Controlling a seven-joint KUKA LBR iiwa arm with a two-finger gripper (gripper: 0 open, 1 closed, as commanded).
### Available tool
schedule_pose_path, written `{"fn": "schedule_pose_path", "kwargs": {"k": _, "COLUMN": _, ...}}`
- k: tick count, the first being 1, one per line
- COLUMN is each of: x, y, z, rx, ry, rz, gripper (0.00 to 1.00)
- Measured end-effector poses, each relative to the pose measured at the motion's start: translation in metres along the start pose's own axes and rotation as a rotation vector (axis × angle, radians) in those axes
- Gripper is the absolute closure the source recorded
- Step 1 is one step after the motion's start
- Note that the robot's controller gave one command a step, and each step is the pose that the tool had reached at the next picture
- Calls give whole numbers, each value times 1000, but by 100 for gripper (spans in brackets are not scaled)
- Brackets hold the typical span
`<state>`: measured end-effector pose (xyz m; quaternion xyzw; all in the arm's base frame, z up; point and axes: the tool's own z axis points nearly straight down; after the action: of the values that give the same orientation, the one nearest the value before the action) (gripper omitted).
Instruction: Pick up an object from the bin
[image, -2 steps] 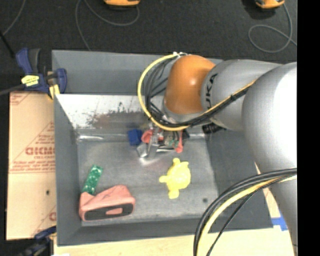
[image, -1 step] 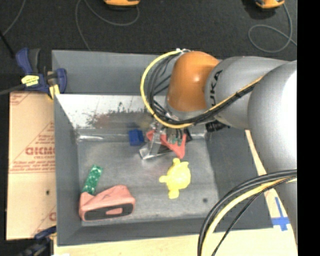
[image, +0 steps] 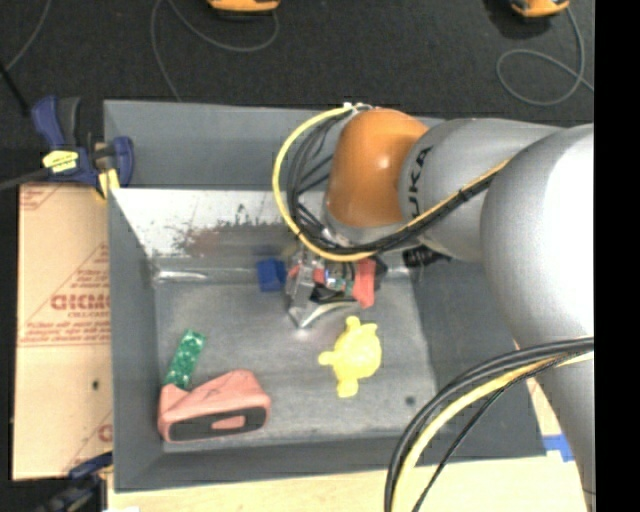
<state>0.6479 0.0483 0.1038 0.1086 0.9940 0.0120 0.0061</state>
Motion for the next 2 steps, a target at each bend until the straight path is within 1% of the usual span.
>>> {"fn": "schedule_pose_path", "kwargs": {"k": 1, "x": 1, "y": -2, "z": -48, "rx": 3, "ry": 8, "rz": -1, "gripper": 100}}
{"fn": "schedule_pose_path", "kwargs": {"k": 2, "x": -3, "y": 19, "z": -70, "rx": -2, "ry": -13, "rz": -50, "gripper": 100}}
